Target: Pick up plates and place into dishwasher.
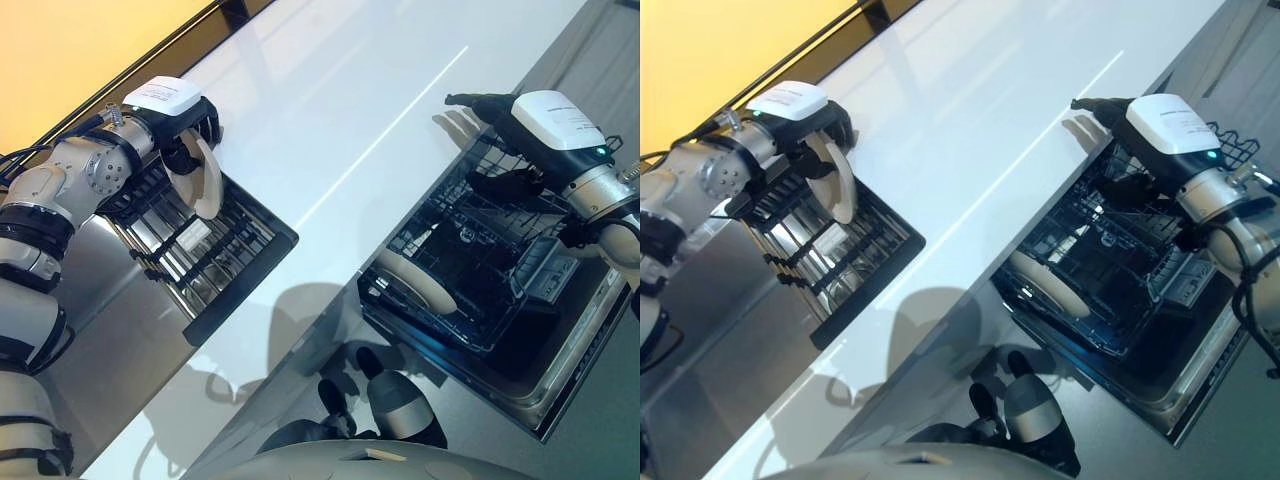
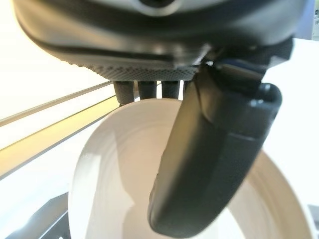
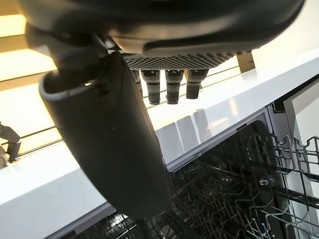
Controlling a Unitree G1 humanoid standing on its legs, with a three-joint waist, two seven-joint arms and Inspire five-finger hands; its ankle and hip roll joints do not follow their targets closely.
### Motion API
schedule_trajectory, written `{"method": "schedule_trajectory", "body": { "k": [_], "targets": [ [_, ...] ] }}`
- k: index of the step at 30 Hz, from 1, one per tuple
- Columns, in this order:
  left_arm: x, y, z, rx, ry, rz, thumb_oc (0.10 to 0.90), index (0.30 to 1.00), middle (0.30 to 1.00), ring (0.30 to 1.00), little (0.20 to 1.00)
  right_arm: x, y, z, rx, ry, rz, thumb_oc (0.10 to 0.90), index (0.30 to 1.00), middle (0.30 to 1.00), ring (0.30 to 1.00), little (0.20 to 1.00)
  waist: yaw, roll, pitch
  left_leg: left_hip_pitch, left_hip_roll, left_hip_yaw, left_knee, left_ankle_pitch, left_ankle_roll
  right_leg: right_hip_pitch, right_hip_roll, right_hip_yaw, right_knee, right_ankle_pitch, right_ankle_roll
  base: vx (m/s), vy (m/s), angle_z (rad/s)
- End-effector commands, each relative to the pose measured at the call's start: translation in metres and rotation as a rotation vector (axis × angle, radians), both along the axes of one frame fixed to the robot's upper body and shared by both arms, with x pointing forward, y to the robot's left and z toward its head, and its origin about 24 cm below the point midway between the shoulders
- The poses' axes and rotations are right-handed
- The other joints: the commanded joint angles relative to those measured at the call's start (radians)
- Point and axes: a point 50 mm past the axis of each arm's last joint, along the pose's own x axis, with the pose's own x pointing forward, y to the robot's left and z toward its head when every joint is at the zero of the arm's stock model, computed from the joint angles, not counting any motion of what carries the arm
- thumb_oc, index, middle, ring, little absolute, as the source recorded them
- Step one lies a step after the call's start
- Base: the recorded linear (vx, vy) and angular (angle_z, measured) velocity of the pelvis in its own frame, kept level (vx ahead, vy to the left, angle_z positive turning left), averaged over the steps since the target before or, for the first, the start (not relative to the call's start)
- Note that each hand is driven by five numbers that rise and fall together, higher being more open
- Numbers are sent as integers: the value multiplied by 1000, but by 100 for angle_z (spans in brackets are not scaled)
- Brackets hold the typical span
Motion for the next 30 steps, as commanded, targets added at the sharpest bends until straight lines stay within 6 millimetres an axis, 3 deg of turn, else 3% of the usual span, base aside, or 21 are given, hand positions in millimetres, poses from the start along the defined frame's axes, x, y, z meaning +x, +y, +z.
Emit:
{"method": "schedule_trajectory", "body": {
  "k": [1,13,17,23,30],
  "targets": [
    [-6,29,21,-7,-70,107,100,300,300,300,200,-12,14,56,-57,-247,88,800,900,900,900,900,48,-23,-132,-30,-41,31,63,-84,-18,-49,-37,-36,98,-54,147,-48,-14,3],
    [-10,38,30,-4,-88,140,100,300,300,300,200,-15,13,57,-19,-294,92,800,900,900,900,900,63,-37,-164,-18,-32,24,45,-79,-25,-22,-21,-41,77,-56,138,-64,-19,1],
    [-14,43,41,-49,-150,131,100,300,300,300,200,-17,13,57,-1,-309,102,800,900,900,900,900,72,-42,-185,-13,-26,21,34,-74,-31,-12,-14,-46,69,-59,135,-97,-15,3],
    [-28,36,73,-421,-438,3,100,300,300,300,200,-28,4,55,90,-367,111,800,900,900,900,900,100,-61,-219,-13,-16,12,30,-69,-36,0,-2,-60,64,-68,120,-122,-9,4],
    [-39,38,65,-664,-520,-51,100,300,300,300,200,-33,-3,47,168,-370,119,800,900,900,900,900,131,-80,-250,-7,-11,-19,32,-73,-37,18,5,-73,64,-86,106,-71,-5,9]
  ]
}}
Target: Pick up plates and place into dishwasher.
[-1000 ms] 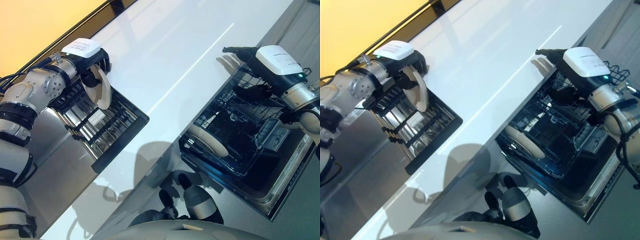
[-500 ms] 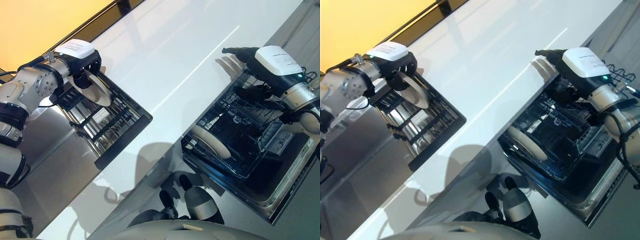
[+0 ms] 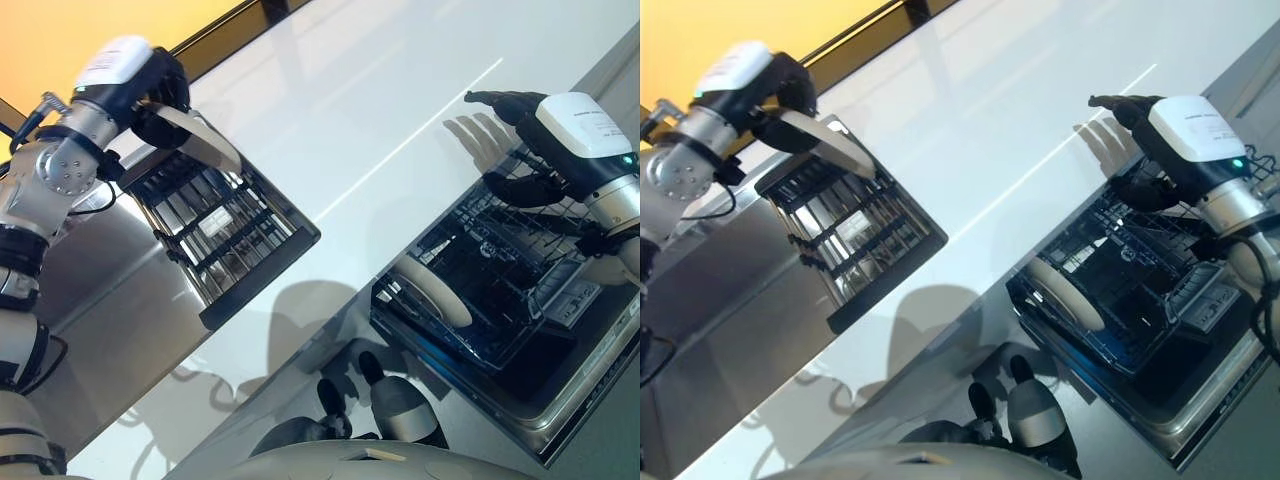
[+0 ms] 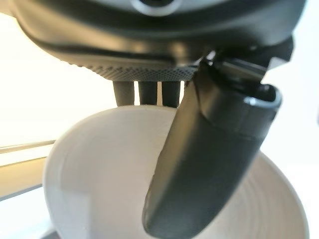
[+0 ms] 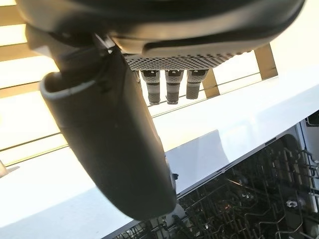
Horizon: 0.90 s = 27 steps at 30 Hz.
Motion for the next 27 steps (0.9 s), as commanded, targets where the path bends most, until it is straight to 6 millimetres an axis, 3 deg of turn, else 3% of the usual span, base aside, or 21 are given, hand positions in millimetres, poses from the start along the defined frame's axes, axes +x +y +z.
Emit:
{"method": "schedule_trajectory", "body": {
  "k": [1,12,21,27],
  "targets": [
    [-13,11,38,-163,-235,7,100,300,300,300,200,-16,16,52,128,-324,157,800,900,900,900,900,61,-64,-244,-10,-13,17,39,-76,-36,0,10,-38,67,-97,112,-67,-1,14],
    [-31,3,40,-215,-376,-98,100,300,300,300,200,-19,19,45,191,-330,206,800,900,900,900,900,90,-77,-257,-10,-10,-16,37,-72,-37,10,8,-50,68,-105,109,-21,3,4],
    [-51,-33,43,-356,-525,-335,100,300,300,300,200,-15,26,36,376,-360,269,800,900,900,900,900,122,-87,-265,-9,-9,-45,35,-73,-35,16,9,-62,69,-113,101,0,0,0],
    [-58,-54,47,-415,-564,-466,100,300,300,300,200,-13,30,39,409,-379,291,800,900,900,900,900,127,-94,-270,-6,-8,-52,35,-74,-35,20,8,-66,67,-113,100,0,0,0]
  ]
}}
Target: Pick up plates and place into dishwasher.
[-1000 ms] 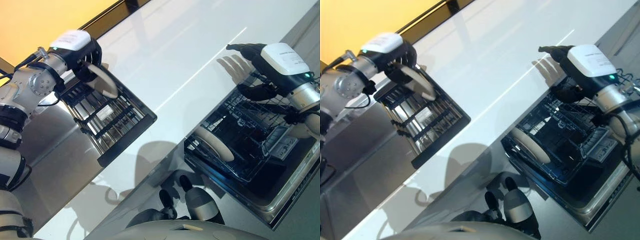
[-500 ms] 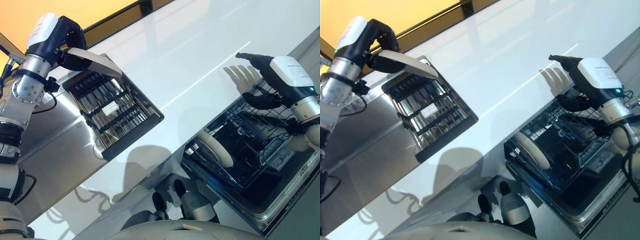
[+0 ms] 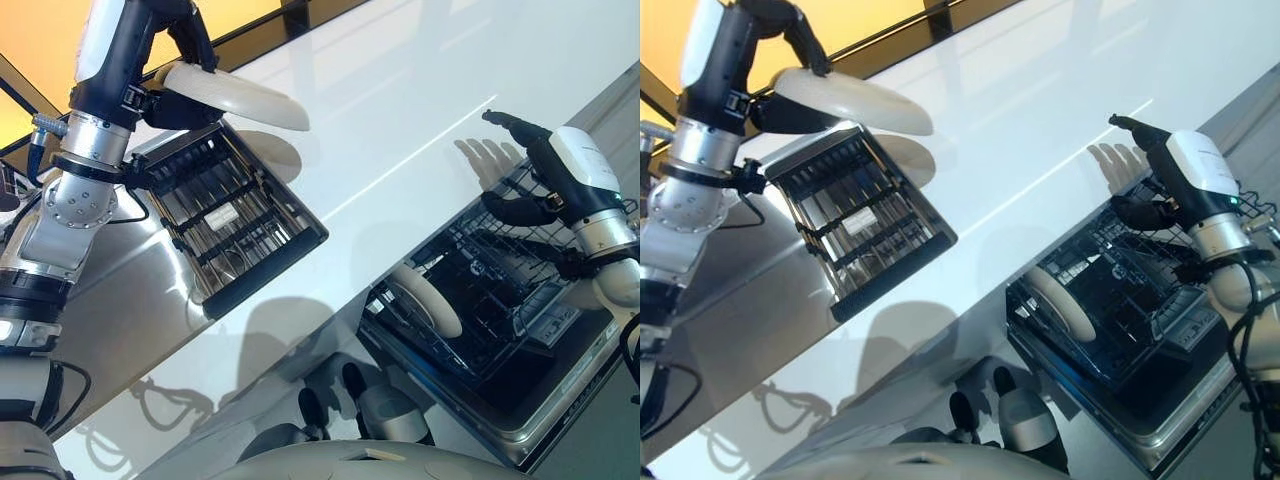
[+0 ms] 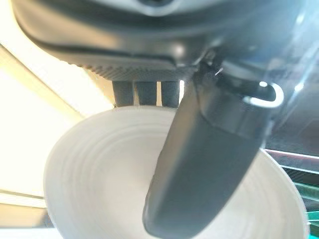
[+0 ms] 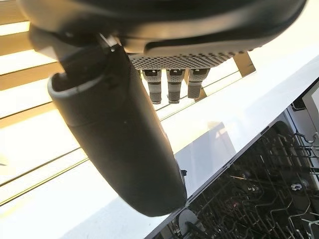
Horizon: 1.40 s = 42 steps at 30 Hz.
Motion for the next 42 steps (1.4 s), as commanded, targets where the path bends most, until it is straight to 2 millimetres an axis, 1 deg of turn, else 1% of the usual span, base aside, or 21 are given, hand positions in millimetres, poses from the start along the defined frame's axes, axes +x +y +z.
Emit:
{"method": "schedule_trajectory", "body": {
  "k": [1,4,7,8,13,18,21,26,27,32,36,42],
  "targets": [
    [-14,9,35,-227,-178,-89,100,300,300,300,200,-12,42,77,154,-454,292,800,900,900,900,900,95,-22,-233,-3,-10,-20,35,-84,-28,11,9,-42,77,-115,103,0,0,0],
    [-16,1,35,-294,-145,-183,100,300,300,300,200,-12,44,74,172,-463,302,800,900,900,900,900,95,-22,-233,-1,-10,-22,35,-84,-27,12,9,-43,79,-116,102,0,0,0],
    [-20,-14,31,-369,-120,-310,100,300,300,300,200,-14,49,75,192,-494,310,800,900,900,900,900,94,-22,-230,2,-11,-26,33,-86,-23,13,9,-41,80,-117,101,0,0,0],
    [-21,-15,30,-373,-117,-320,100,300,300,300,200,-14,49,74,194,-497,311,800,900,900,900,900,95,-22,-230,3,-11,-27,33,-87,-23,13,9,-41,81,-117,101,0,0,0],
    [-22,-34,22,-372,-75,-406,100,300,300,300,200,-16,54,77,204,-527,325,800,900,900,900,900,90,-25,-228,7,-12,-27,31,-89,-20,13,7,-41,82,-116,104,0,0,0],
    [-23,-45,19,-362,-31,-451,100,300,300,300,200,-18,55,80,182,-529,316,800,900,900,900,900,84,-26,-228,8,-12,-22,25,-87,-19,12,7,-38,80,-112,107,0,0,0],
    [-21,-47,17,-355,-1,-448,100,300,300,300,200,-22,49,82,137,-528,277,800,900,900,900,900,72,-29,-227,9,-10,-12,21,-86,-19,8,9,-34,81,-109,110,0,0,0],
    [-16,-40,17,-352,32,-426,100,300,300,300,200,-30,32,86,42,-503,189,800,900,900,900,900,44,-32,-231,8,-7,11,18,-87,-19,-4,12,-21,85,-105,114,0,0,0],
    [-15,-38,18,-349,39,-417,100,300,300,300,200,-33,27,87,19,-492,160,800,900,900,900,900,32,-33,-233,8,-6,20,17,-87,-18,-8,14,-13,86,-104,115,-6,16,-4],
    [-10,-35,17,-359,62,-409,100,300,300,300,200,-41,14,88,-12,-470,108,800,900,900,900,900,5,-38,-236,10,-4,43,14,-91,-15,-16,19,5,89,-100,118,-7,11,-8],
    [-5,-39,15,-358,77,-408,100,300,300,300,200,-45,7,88,-22,-466,75,800,900,900,900,900,-18,-40,-240,12,-1,63,12,-93,-13,-23,20,15,89,-94,121,-10,12,-12],
    [1,-43,13,-366,98,-425,100,300,300,300,200,-50,-1,86,-14,-444,51,800,900,900,900,900,-40,-45,-244,15,3,84,10,-96,-11,-28,21,26,84,-85,126,-8,4,-11]
  ]
}}
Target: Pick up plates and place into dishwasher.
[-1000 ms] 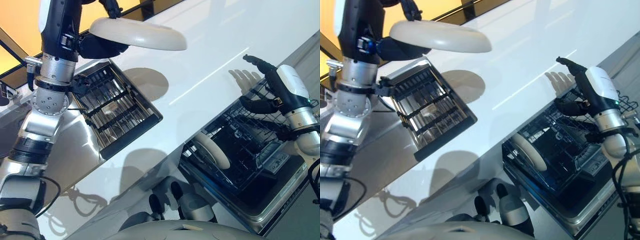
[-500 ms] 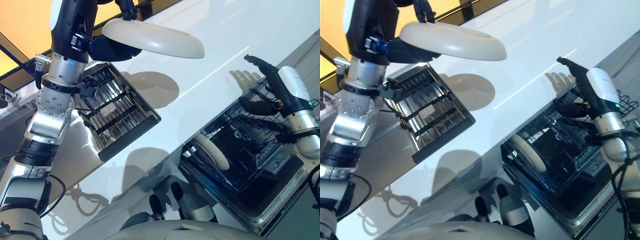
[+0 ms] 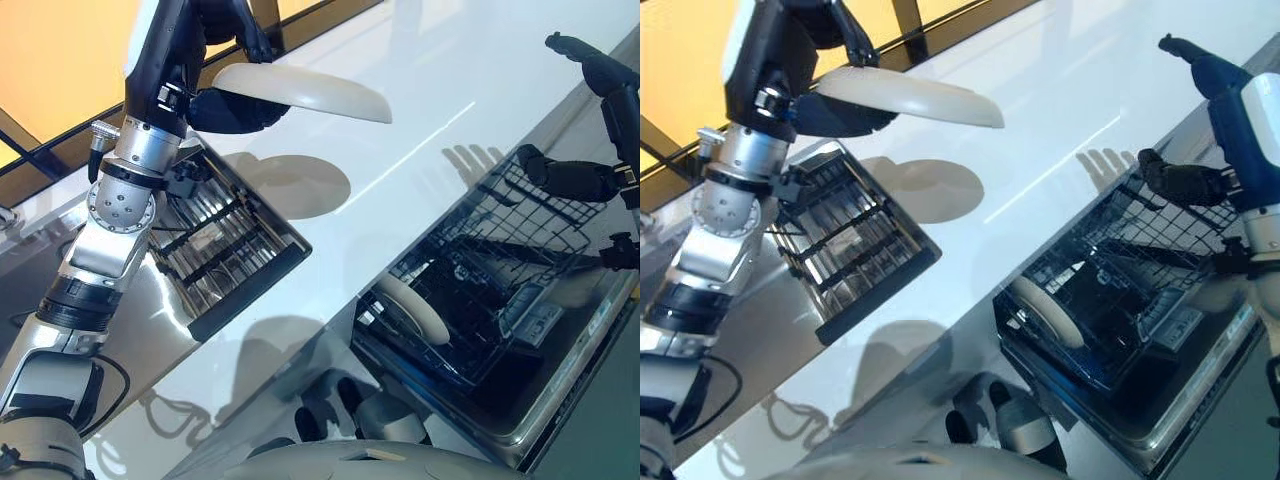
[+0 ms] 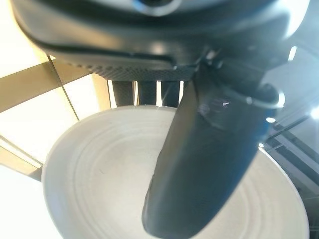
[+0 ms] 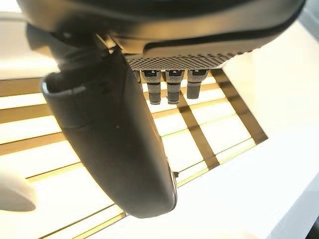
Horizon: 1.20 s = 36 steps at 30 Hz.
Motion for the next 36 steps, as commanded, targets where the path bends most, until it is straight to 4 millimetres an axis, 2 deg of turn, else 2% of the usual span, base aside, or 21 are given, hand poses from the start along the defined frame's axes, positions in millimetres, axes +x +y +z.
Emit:
{"method": "schedule_trajectory", "body": {
  "k": [1,8,15,20,36],
  "targets": [
    [-1,1,27,-86,-108,-50,100,300,300,300,200,-15,0,37,-22,-175,45,800,900,900,900,900,1,-32,-165,4,-11,30,10,-79,-13,-31,2,-30,110,-92,136,-16,-2,-11],
    [3,-8,25,-119,-98,-90,100,300,300,300,200,-16,9,33,65,-136,181,800,900,900,900,900,-6,-38,-167,4,-9,40,10,-81,-11,-36,0,-25,99,-80,140,-18,-1,-8],
    [7,-25,21,-140,-91,-138,100,300,300,300,200,1,31,25,120,-65,297,800,900,900,900,900,11,-43,-173,1,-6,43,9,-79,-9,-32,-2,-32,82,-72,136,-7,-4,-1],
    [9,-37,22,-136,-85,-163,100,300,300,300,200,13,45,29,163,-75,349,800,900,900,900,900,24,-44,-170,1,-7,37,9,-78,-9,-27,-3,-39,78,-71,134,-6,-4,0],
    [14,-51,17,-154,-46,-209,100,300,300,300,200,24,80,39,209,-117,503,800,900,900,900,900,45,-36,-173,3,-8,24,8,-77,-9,-17,-7,-49,77,-74,131,-1,-5,3]
  ]
}}
